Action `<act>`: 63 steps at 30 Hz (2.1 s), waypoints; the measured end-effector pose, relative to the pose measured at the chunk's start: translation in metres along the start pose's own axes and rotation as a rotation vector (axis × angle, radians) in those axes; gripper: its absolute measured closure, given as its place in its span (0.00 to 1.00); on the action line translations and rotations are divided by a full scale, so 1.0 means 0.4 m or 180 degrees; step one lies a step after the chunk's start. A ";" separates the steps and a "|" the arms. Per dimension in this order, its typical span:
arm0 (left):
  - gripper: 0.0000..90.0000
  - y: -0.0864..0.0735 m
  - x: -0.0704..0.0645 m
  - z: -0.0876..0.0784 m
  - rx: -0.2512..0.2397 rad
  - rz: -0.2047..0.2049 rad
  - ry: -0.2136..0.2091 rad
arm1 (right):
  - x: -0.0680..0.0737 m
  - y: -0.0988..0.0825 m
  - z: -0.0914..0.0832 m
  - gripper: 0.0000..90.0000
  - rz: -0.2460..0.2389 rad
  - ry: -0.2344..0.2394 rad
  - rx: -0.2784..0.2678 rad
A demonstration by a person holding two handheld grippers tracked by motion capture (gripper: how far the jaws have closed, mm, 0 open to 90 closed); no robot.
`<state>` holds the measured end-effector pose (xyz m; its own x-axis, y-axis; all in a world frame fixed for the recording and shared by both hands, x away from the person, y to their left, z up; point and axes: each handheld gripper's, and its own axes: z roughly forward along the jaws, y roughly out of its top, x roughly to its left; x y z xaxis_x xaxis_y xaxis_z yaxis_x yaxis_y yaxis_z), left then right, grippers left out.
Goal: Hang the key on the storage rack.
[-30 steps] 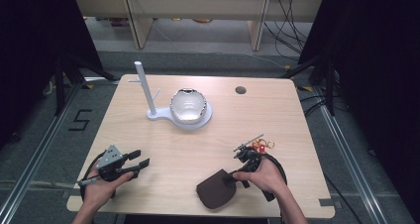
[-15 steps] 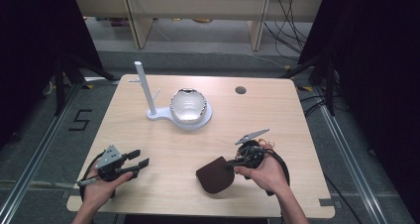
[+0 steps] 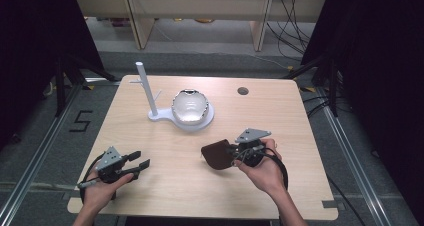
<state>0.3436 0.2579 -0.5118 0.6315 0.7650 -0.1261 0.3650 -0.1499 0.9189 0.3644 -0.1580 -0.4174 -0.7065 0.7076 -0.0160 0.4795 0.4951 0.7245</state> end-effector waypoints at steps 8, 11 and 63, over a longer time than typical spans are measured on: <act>0.51 0.000 0.003 -0.009 -0.0045 -0.0009 0.0087 | 0.001 0.017 0.021 0.87 -0.0272 -0.0196 -0.0187; 0.50 -0.002 0.006 -0.010 -0.0080 0.0018 0.0128 | -0.004 0.027 0.026 0.87 -0.0285 -0.0222 -0.0225; 0.48 -0.010 0.014 -0.016 -0.0133 0.0003 0.0209 | -0.082 0.376 0.070 0.88 -0.1109 -0.0193 0.0217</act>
<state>0.3413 0.2667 -0.5139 0.5851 0.8046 -0.1018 0.3347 -0.1252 0.9340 0.4742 -0.0926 -0.3274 -0.8025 0.5180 -0.2962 0.2504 0.7429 0.6208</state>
